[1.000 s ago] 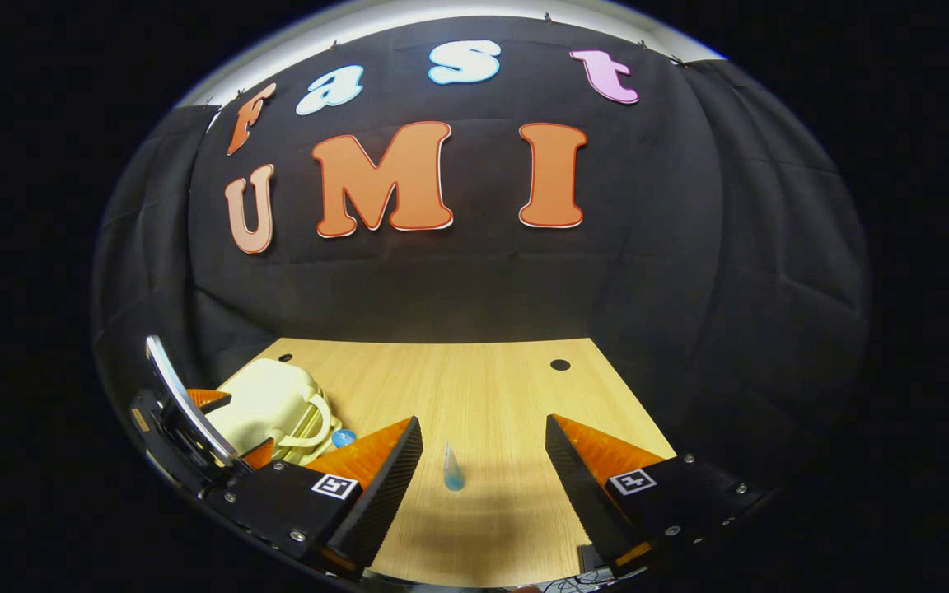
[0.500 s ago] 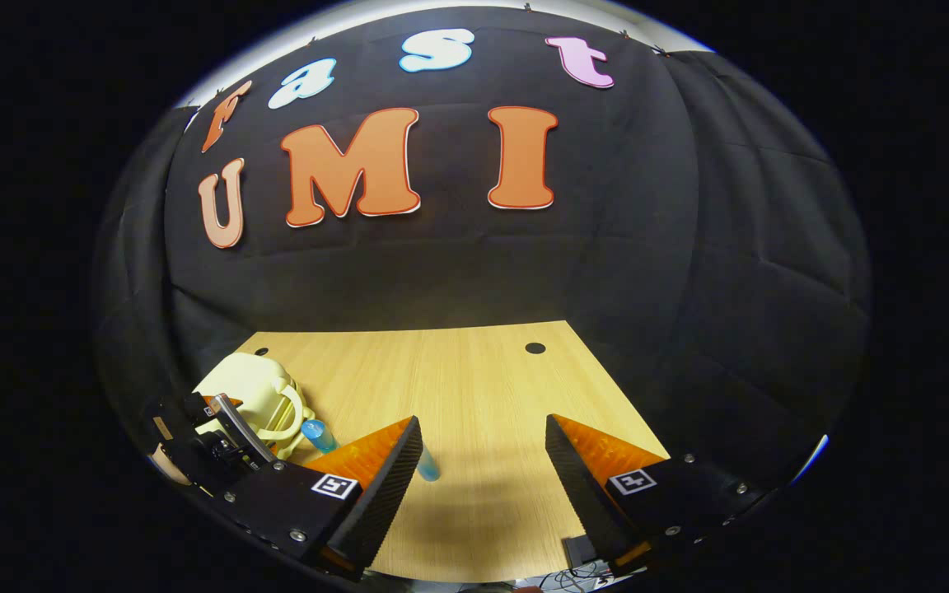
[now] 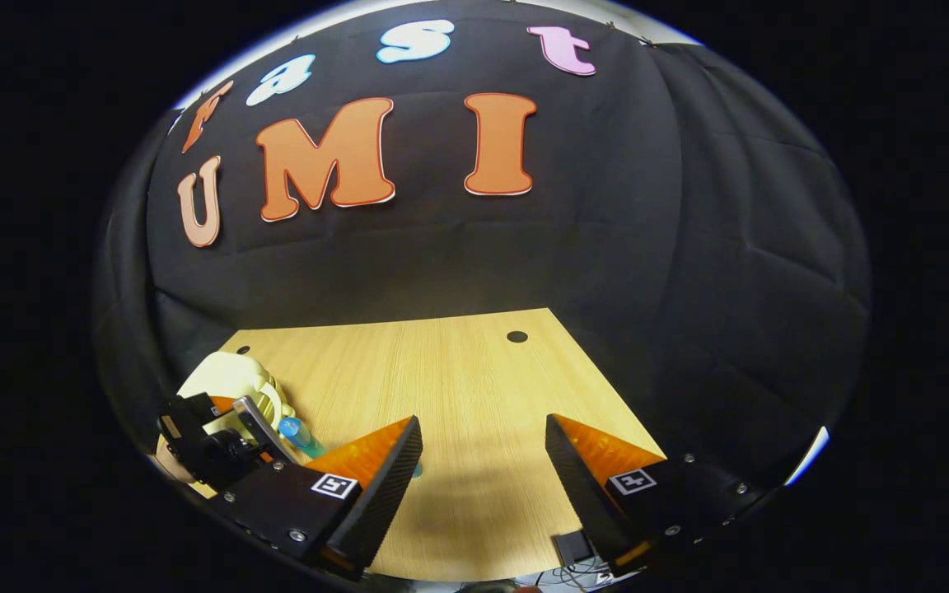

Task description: First open the suitcase, pack the skin care products into it, and then close the suitcase.

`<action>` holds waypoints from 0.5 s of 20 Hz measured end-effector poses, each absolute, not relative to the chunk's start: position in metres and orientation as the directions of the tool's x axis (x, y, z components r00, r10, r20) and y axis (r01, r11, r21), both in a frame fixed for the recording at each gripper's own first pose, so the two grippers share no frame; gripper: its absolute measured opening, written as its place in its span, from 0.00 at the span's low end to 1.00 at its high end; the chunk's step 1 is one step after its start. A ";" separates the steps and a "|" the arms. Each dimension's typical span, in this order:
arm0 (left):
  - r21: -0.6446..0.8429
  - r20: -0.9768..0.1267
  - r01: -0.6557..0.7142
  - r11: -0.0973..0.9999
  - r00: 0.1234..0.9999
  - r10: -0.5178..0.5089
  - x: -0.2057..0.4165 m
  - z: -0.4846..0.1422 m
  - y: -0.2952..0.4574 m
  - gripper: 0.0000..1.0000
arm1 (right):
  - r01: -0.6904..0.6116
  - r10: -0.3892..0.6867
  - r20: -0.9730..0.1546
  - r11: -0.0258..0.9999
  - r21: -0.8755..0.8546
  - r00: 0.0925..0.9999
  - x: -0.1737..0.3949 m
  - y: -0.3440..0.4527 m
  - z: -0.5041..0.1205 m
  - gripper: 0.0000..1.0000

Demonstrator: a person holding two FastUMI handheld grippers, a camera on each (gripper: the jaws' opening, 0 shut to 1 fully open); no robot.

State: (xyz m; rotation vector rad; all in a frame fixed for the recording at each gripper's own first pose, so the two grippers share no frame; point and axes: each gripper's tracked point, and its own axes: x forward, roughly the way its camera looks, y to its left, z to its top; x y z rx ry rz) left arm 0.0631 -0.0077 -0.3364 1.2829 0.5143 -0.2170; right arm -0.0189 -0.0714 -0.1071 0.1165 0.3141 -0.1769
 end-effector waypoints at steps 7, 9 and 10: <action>0.850 -0.513 0.471 0.235 0.842 0.167 0.064 -0.342 -0.012 0.12 | 0.194 -0.156 -0.322 0.977 0.089 0.934 -0.021 -0.073 -0.108 0.95; 0.823 -0.554 0.507 0.258 0.817 0.161 0.064 -0.344 -0.014 0.05 | 0.195 -0.157 -0.317 0.977 0.091 0.935 -0.022 -0.074 -0.109 0.95; 0.808 -0.570 0.517 0.282 0.807 0.154 0.061 -0.343 -0.014 0.05 | 0.193 -0.157 -0.315 0.977 0.087 0.936 -0.022 -0.074 -0.109 0.95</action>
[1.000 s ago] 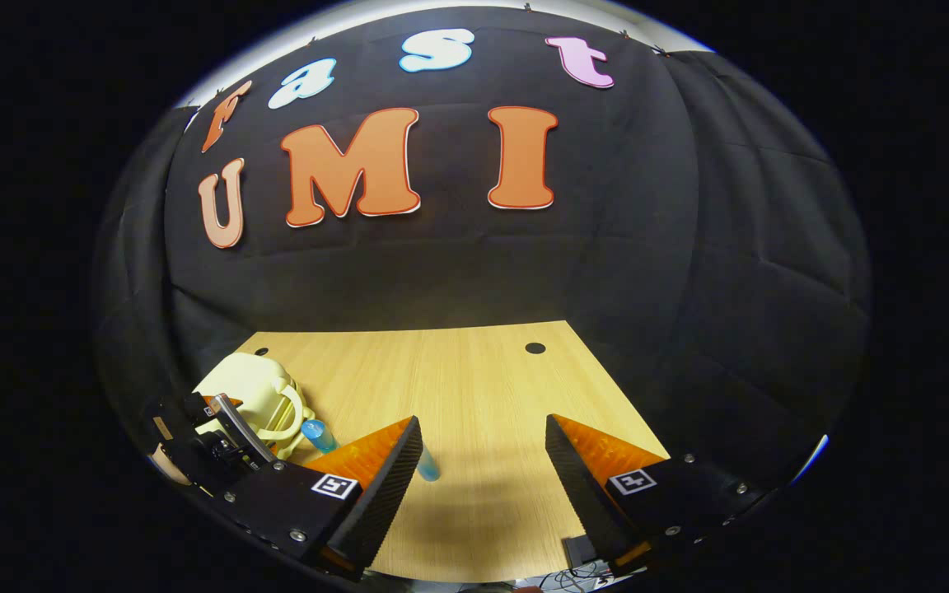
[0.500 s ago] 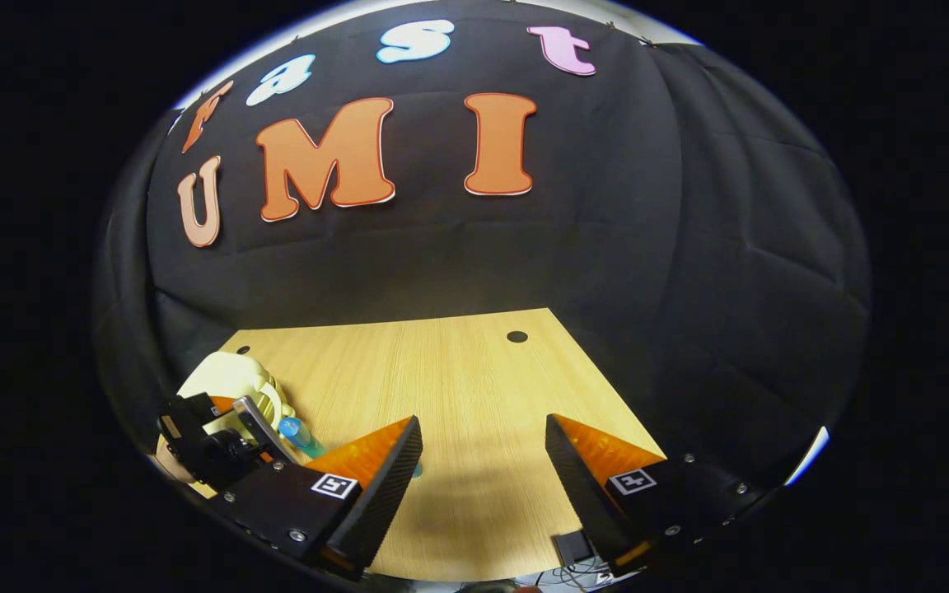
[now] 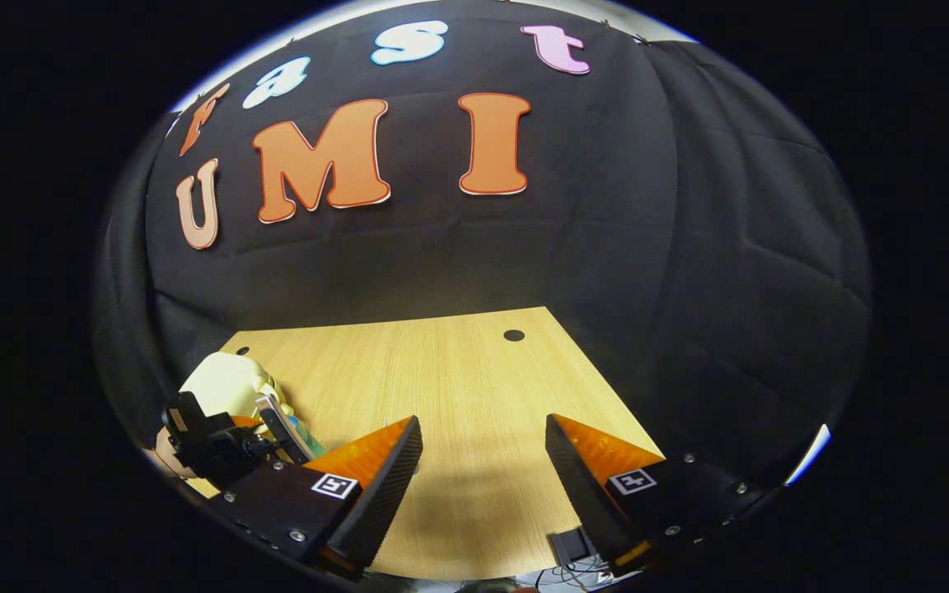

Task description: First open the suitcase, pack the skin care products into it, and then close the suitcase.

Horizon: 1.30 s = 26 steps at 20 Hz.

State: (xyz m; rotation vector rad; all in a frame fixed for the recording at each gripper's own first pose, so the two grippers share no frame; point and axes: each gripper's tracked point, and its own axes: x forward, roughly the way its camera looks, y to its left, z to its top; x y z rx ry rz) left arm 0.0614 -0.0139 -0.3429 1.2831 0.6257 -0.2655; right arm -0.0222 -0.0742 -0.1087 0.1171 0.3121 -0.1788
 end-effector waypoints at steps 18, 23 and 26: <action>-0.075 -0.500 0.167 0.983 0.847 -0.182 0.111 -0.220 0.076 0.00 | 0.005 0.068 -0.245 0.959 0.285 0.967 0.028 0.033 -0.073 0.95; -0.223 -0.461 0.109 0.969 0.864 -0.204 0.113 -0.220 0.077 0.00 | -0.008 0.111 -0.235 0.917 0.400 0.966 0.032 0.093 -0.060 0.95; -0.326 -0.452 0.093 0.941 0.859 -0.242 0.111 -0.215 0.080 0.00 | 0.006 0.104 -0.225 0.897 0.442 0.969 0.029 0.123 -0.052 0.95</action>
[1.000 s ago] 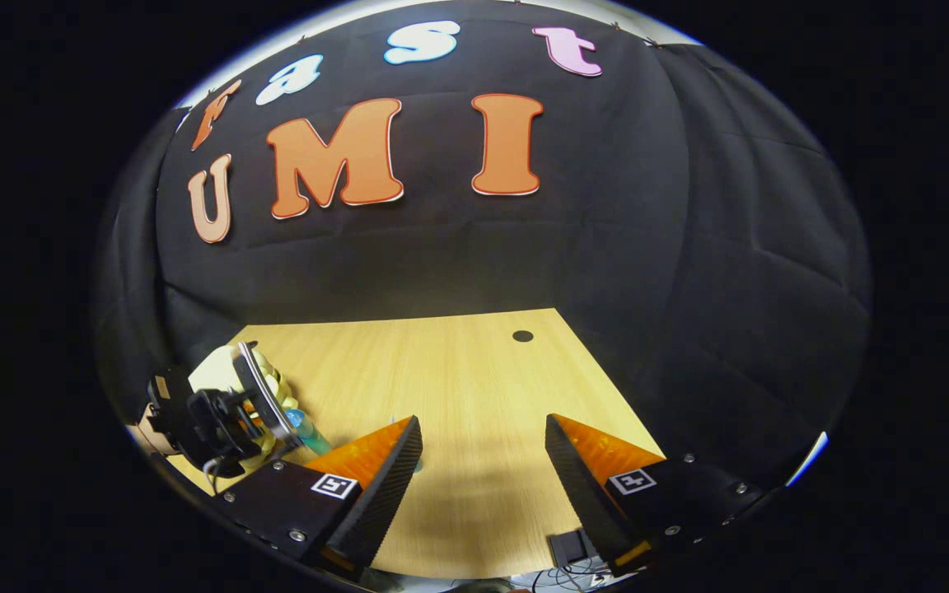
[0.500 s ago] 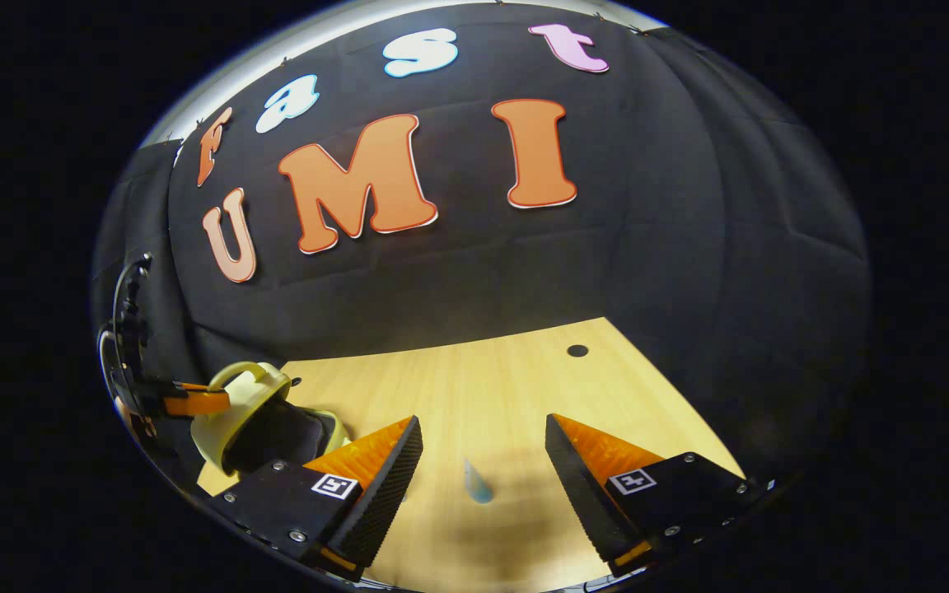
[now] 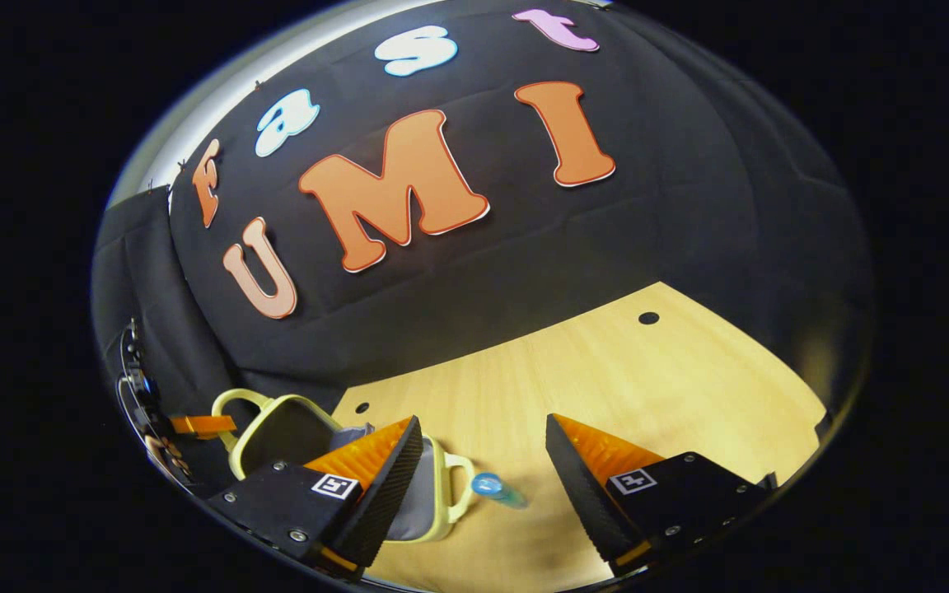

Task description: First open the suitcase, pack the skin care products into it, and then close the suitcase.

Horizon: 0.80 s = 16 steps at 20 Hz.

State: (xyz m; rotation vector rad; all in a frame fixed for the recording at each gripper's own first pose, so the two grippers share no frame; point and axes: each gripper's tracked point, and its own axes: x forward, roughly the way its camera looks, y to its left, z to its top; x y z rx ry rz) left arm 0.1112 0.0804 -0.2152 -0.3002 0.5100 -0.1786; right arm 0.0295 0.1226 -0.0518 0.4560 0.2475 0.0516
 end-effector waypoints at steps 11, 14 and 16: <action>-0.364 -0.554 -0.070 0.929 0.818 -0.156 0.107 -0.239 0.114 0.01 | 0.109 0.000 -0.249 0.900 0.422 0.968 -0.003 0.164 -0.045 0.95; -0.346 -0.615 -0.123 0.930 0.778 -0.126 0.101 -0.250 0.116 0.00 | 0.130 -0.030 -0.248 0.908 0.399 0.968 -0.007 0.163 -0.043 0.95; -0.332 -0.647 -0.161 0.929 0.756 -0.100 0.107 -0.262 0.117 0.00 | 0.141 -0.041 -0.255 0.911 0.387 0.966 -0.007 0.163 -0.045 0.95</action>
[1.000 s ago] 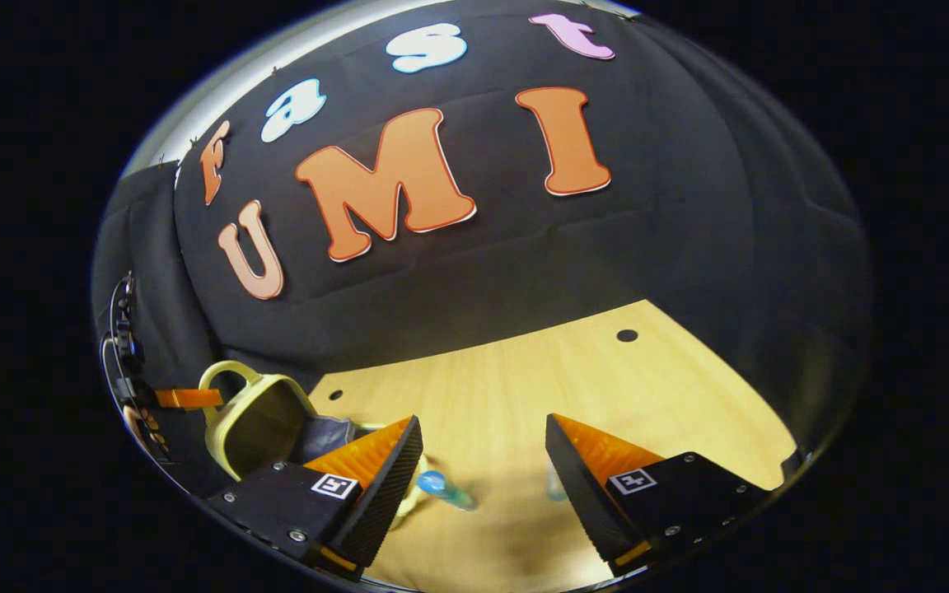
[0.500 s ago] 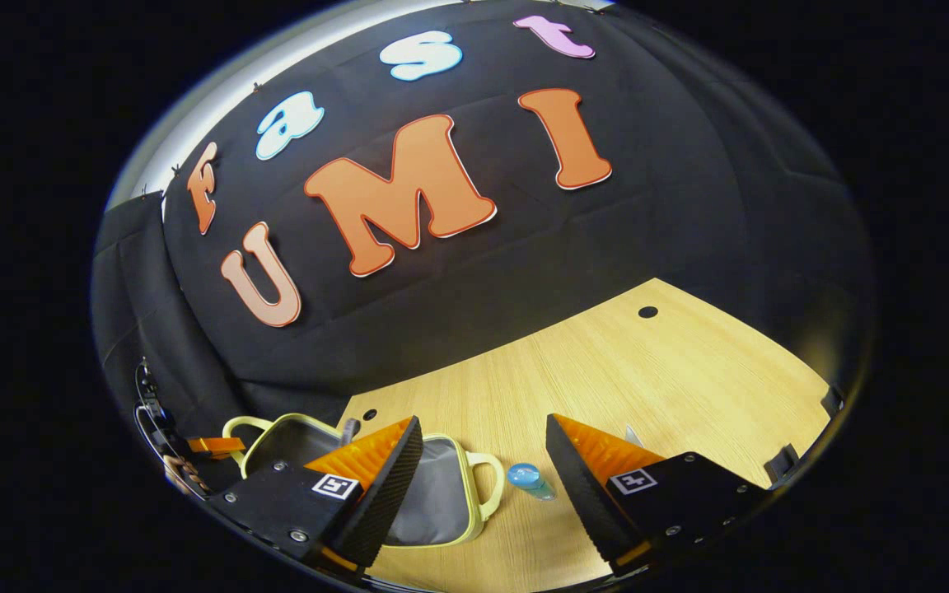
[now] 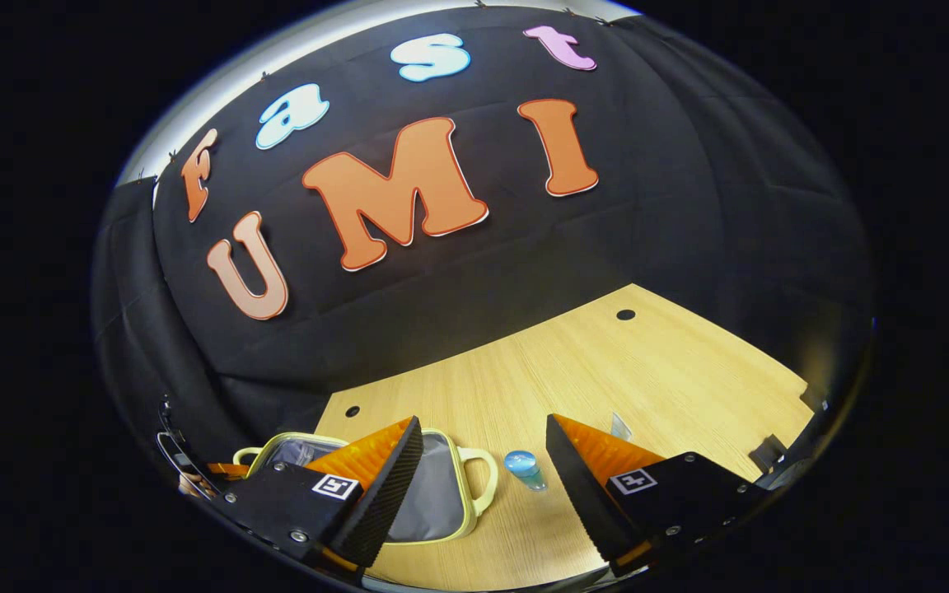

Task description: First open the suitcase, pack the skin care products into it, and then close the suitcase.

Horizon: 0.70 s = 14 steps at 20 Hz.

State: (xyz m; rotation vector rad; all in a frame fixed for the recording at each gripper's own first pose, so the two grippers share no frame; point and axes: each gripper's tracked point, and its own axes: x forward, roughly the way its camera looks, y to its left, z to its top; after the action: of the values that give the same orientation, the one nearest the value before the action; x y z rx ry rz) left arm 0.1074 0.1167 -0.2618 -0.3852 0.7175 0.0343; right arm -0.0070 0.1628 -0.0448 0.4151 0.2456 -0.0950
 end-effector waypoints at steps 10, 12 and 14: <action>-0.165 -0.751 -0.297 0.941 0.656 0.076 0.101 -0.261 0.115 0.44 | 0.182 -0.108 -0.246 0.935 0.306 0.963 -0.005 0.136 -0.044 0.95; -0.176 -0.699 -0.276 0.945 0.711 0.078 0.105 -0.237 0.103 0.77 | 0.184 -0.120 -0.232 0.943 0.277 0.965 -0.002 0.127 -0.041 0.95; -0.158 -0.621 -0.249 0.955 0.777 0.100 0.110 -0.199 0.088 0.77 | 0.186 -0.136 -0.218 0.956 0.228 0.966 0.000 0.118 -0.040 0.95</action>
State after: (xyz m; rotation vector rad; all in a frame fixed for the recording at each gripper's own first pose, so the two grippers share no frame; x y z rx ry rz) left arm 0.1098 0.0884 -0.1987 -0.2381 0.6551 0.1908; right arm -0.0002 0.1177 -0.0399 0.2500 0.2017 -0.1646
